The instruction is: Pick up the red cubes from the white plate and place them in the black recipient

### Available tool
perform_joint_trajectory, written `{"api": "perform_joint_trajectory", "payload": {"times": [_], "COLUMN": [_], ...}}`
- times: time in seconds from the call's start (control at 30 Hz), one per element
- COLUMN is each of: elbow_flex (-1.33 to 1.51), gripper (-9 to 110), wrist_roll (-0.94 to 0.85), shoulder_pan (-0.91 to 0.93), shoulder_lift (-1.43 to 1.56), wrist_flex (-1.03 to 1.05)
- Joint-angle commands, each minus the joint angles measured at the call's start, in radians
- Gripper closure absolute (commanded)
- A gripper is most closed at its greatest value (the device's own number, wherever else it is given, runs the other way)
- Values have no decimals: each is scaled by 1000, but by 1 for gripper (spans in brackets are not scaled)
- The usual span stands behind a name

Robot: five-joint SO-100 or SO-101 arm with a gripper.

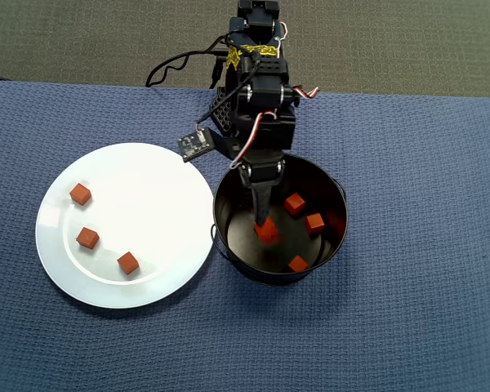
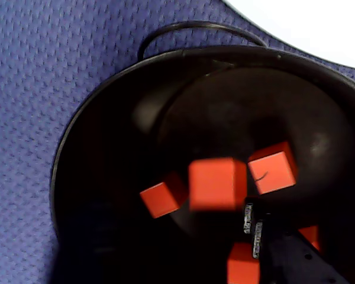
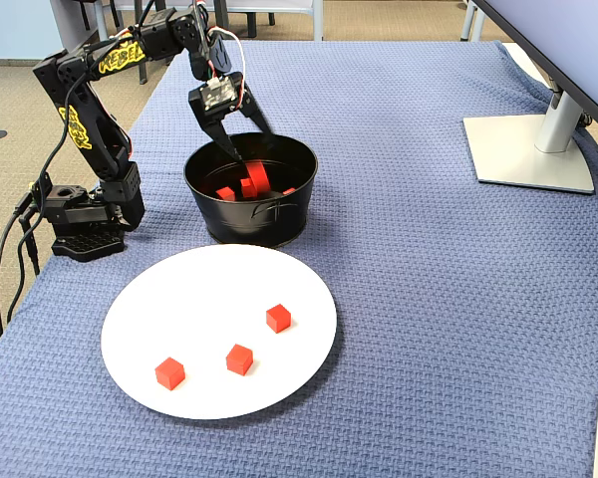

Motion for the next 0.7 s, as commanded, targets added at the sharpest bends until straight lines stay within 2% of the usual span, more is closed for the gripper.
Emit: {"api": "perform_joint_trajectory", "payload": {"times": [0.0,0.07,0.13,0.23,0.33,0.43,0.57,0.67], "elbow_flex": [-74,-92,-103,-115,-120,-133,-239,-324], "gripper": [50,53,61,62,72,74,78,77], "wrist_roll": [-161,-255,-364,-466,-411,-348,-239,-158], "shoulder_pan": [175,333,485,689,844,922,971,986], "shoulder_lift": [23,-5,-54,-161,-284,-400,-534,-615], "wrist_flex": [11,-18,-51,-147,-268,-308,-242,-187]}}
